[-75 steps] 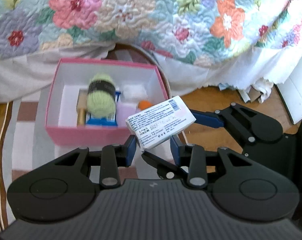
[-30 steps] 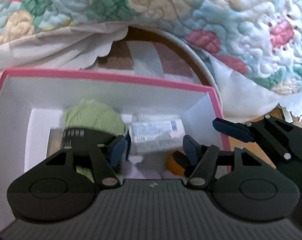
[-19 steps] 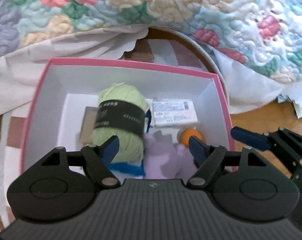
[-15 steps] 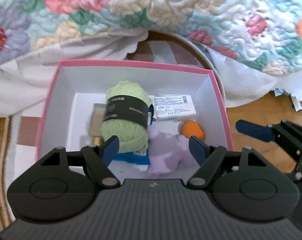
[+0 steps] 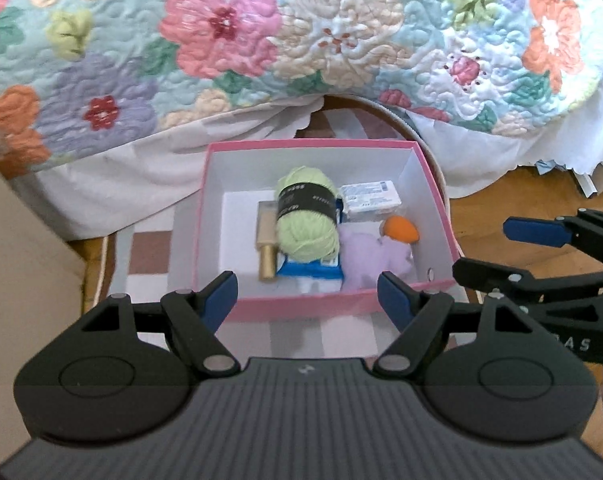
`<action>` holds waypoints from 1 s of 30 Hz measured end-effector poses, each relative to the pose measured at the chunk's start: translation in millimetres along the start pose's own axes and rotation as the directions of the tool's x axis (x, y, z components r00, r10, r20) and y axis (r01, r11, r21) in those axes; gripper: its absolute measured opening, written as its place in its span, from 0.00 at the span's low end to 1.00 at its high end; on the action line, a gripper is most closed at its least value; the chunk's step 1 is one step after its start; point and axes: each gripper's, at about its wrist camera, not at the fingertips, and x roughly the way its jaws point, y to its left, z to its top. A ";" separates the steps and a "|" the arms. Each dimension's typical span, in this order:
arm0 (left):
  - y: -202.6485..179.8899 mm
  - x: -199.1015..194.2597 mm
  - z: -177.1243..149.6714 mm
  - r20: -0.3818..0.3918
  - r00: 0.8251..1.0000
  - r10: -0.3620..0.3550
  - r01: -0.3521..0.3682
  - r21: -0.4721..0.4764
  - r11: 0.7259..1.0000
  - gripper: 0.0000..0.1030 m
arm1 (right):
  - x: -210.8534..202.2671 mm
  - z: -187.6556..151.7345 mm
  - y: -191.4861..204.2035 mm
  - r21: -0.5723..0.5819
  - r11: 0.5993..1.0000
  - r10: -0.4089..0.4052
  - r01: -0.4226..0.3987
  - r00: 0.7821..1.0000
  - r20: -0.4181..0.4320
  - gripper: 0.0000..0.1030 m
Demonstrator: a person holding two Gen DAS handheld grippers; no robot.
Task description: Organize objects
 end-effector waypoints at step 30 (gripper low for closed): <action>-7.9 -94.7 -84.7 0.008 0.999 0.047 -0.047 -0.064 0.997 0.80 | -91.7 -61.0 49.1 0.041 0.997 -0.058 0.059 0.998 -0.012 0.91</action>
